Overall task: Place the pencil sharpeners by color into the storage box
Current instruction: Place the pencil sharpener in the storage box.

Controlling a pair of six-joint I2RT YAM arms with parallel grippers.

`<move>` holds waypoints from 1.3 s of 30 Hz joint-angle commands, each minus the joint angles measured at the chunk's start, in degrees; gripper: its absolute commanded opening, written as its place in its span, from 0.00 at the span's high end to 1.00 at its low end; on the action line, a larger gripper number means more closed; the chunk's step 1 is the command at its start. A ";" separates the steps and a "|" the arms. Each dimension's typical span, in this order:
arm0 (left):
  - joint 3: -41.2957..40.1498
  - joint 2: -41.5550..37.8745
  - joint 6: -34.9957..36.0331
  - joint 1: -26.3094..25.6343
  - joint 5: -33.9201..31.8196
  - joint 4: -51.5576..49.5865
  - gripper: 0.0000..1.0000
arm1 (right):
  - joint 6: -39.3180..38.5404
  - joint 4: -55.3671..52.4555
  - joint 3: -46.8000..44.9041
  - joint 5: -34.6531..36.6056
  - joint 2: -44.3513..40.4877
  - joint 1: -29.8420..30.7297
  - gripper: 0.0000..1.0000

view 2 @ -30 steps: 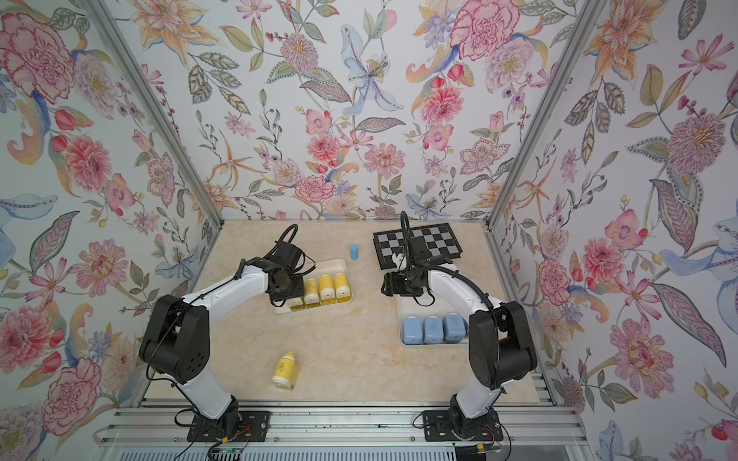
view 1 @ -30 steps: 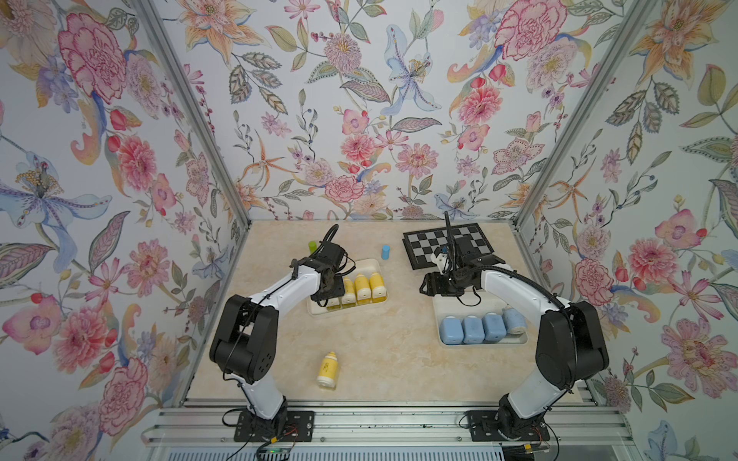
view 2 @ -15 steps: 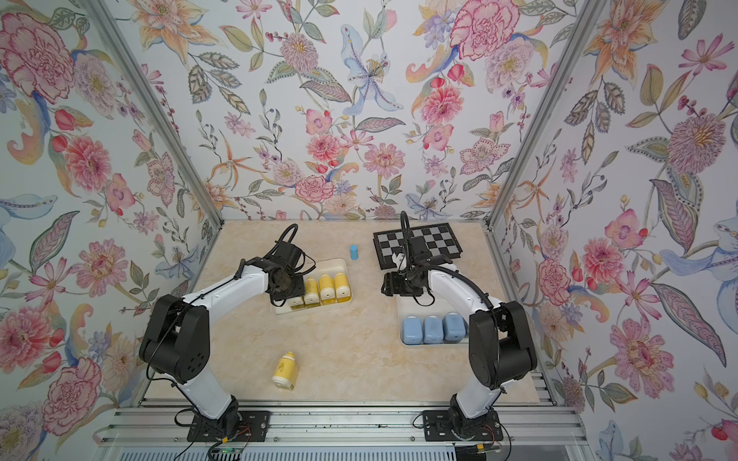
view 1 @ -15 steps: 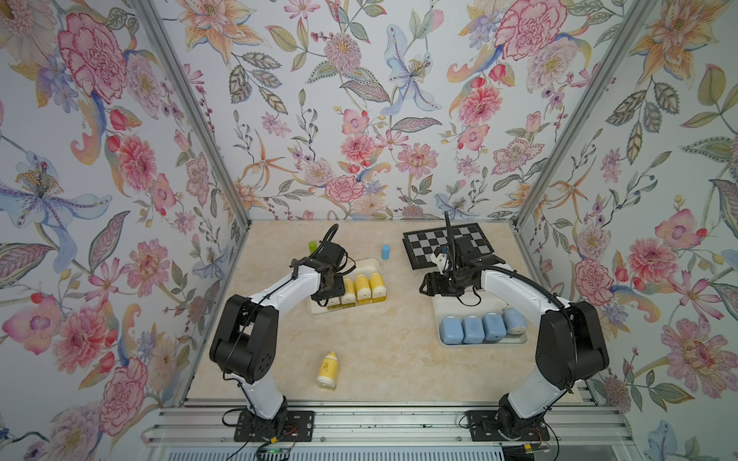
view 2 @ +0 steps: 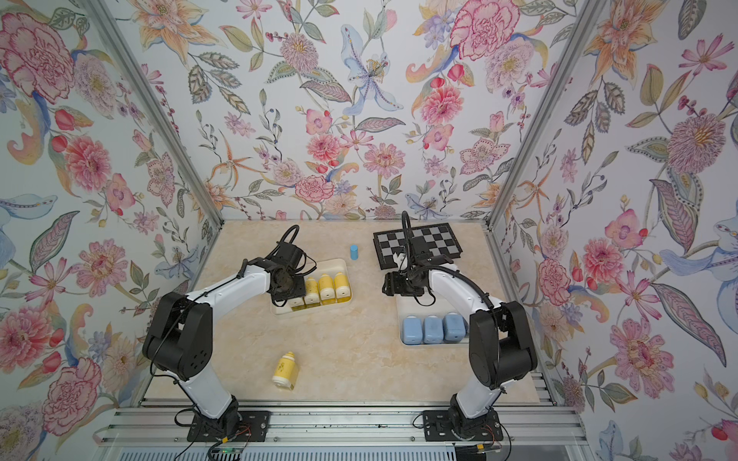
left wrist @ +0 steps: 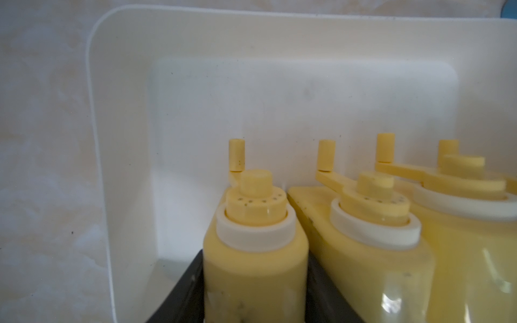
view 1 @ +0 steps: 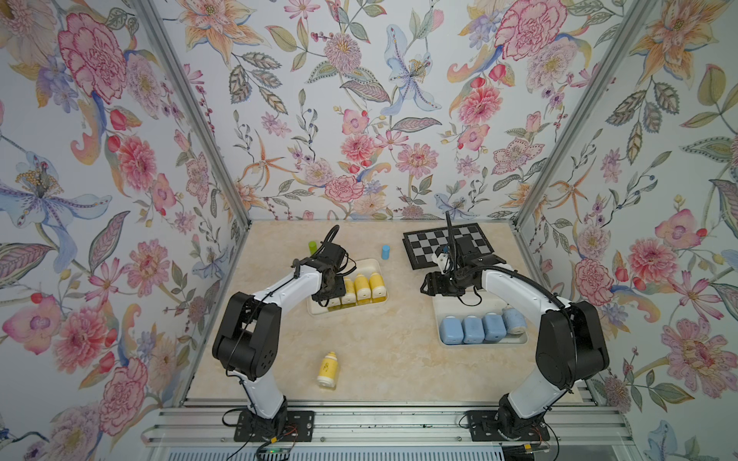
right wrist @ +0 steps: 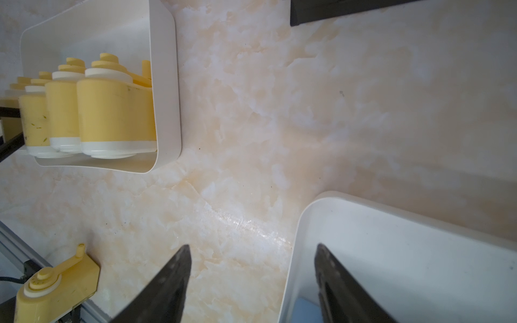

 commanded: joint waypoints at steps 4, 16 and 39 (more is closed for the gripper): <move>0.34 1.48 -0.25 -0.15 -0.34 0.08 0.53 | -1.43 -0.55 -0.39 -0.61 -0.05 -0.36 0.29; 1.96 1.38 -0.22 -0.27 -0.70 -0.84 0.45 | -1.34 -0.50 0.33 -0.98 -0.12 -0.38 0.29; 4.72 -0.94 -0.16 -0.47 -2.69 -4.14 0.42 | -1.36 -0.26 1.33 -1.68 0.47 -0.28 0.29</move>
